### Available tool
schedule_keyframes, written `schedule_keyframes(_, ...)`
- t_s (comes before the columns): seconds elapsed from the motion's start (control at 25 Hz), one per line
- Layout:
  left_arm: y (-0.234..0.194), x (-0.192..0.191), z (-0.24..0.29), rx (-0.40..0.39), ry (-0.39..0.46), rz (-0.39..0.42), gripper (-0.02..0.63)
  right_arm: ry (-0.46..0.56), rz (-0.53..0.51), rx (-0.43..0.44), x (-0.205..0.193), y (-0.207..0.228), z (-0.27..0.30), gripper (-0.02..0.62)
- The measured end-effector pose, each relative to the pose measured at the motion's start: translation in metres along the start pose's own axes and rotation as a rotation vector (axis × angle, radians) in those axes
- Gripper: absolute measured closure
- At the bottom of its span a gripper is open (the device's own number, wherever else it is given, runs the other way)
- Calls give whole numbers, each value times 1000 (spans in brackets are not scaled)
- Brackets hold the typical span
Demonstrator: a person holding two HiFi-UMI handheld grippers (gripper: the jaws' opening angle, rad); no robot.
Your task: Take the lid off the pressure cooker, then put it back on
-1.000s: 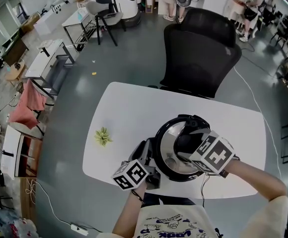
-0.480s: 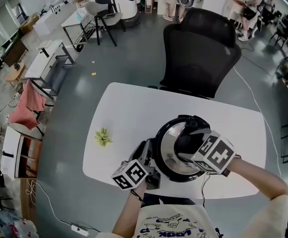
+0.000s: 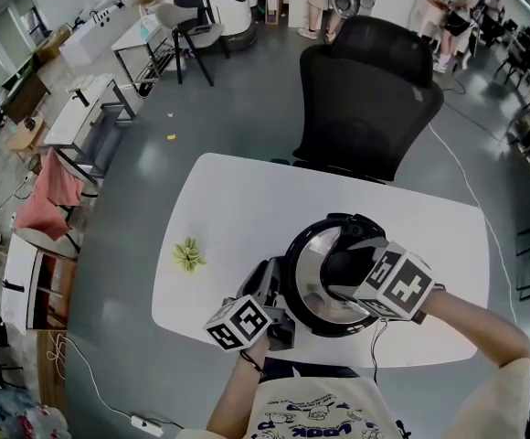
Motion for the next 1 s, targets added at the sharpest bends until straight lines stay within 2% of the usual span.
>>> schedule_keyframes(0.28, 0, -1, 2, 2, 2, 0, 491, 8, -42, 35, -2, 2, 0, 295)
schedule_keyframes(0.76, 2, 0, 2, 9, 4, 1, 492, -34, -253, 202, 3, 0, 1, 295)
schedule_keyframes(1.0, 5, -1, 1, 18, 3, 26, 489, -102, -414, 287, 5, -1, 2, 291)
Point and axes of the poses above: the fingertips, and each gripper's own axes: z forward along the fingers, y to its right, x out of its top, the point moved 9 cm from there along -z, backward along the fingers, and after that the axes turned 9 degrees about y, right-handed, at the moved point
